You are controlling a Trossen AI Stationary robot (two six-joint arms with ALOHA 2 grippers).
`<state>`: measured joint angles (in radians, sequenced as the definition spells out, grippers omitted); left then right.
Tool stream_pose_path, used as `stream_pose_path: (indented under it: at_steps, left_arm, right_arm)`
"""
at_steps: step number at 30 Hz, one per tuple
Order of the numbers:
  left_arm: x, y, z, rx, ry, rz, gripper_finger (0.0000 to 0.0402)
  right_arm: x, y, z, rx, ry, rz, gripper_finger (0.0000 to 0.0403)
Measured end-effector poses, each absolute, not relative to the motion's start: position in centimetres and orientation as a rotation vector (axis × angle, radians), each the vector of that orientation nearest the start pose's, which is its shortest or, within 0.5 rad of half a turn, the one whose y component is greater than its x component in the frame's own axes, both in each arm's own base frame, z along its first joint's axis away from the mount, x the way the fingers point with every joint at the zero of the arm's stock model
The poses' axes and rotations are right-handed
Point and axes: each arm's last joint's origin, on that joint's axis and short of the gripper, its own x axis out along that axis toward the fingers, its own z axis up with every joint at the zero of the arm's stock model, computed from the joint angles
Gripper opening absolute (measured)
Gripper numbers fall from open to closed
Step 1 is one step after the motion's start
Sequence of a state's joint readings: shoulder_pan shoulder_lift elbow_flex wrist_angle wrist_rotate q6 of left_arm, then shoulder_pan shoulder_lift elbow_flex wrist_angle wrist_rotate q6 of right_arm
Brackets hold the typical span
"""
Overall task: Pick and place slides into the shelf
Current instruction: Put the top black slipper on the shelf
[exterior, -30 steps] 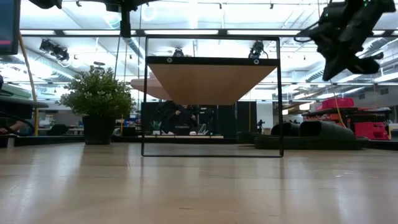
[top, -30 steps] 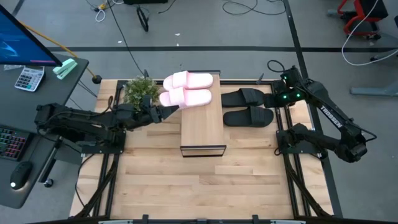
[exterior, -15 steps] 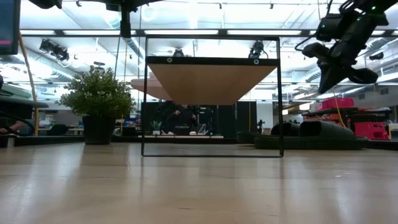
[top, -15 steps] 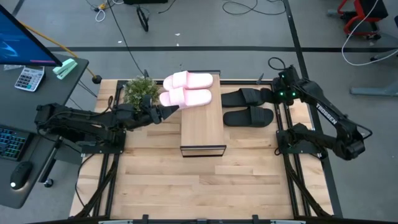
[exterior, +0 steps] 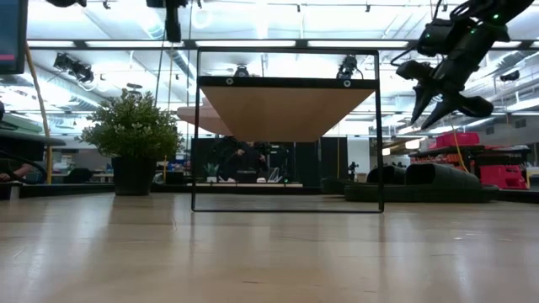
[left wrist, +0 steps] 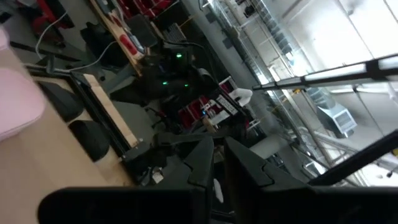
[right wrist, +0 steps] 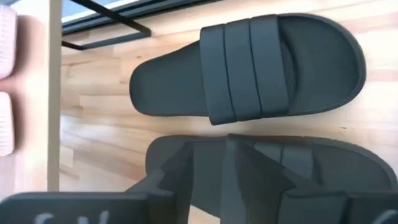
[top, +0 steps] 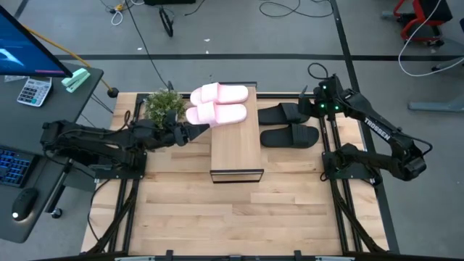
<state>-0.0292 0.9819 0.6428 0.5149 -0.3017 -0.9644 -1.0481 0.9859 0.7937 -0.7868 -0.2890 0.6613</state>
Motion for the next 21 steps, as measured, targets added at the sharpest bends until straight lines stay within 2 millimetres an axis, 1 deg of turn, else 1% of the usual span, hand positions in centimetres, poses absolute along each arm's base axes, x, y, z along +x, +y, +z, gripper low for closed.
stream_pose_path:
  at_steps: [4, 7, 10, 14, 17, 21]
  left_arm:
    - [22.0, 0.2, 32.8, -0.924, -0.264, 0.181, 0.0041]
    - [22.0, 0.2, 34.3, -0.877, -0.251, 0.188, 0.0039]
    - [22.0, 0.2, 35.3, -0.828, -0.189, 0.204, 0.0042]
    - [21.8, 0.2, 36.4, -0.764, -0.125, 0.231, 0.0044]
    - [21.7, 0.2, 37.1, -0.738, -0.120, 0.233, 0.0041]
    - [21.7, 0.2, 37.1, -0.735, -0.111, 0.235, 0.0039]
  right_arm:
    - [10.7, -15.4, 25.1, 1.223, 0.559, -1.004, 0.0146]
    - [11.4, -15.8, 24.6, 1.235, 0.567, -1.034, 0.0161]
    - [12.2, -16.2, 24.0, 1.236, 0.577, -1.071, 0.0174]
    - [12.7, -16.8, 23.1, 1.222, 0.602, -1.168, 0.0184]
    - [13.0, -17.2, 22.4, 1.221, 0.624, -1.225, 0.0188]
    - [13.2, -17.6, 21.5, 1.205, 0.660, -1.294, 0.0188]
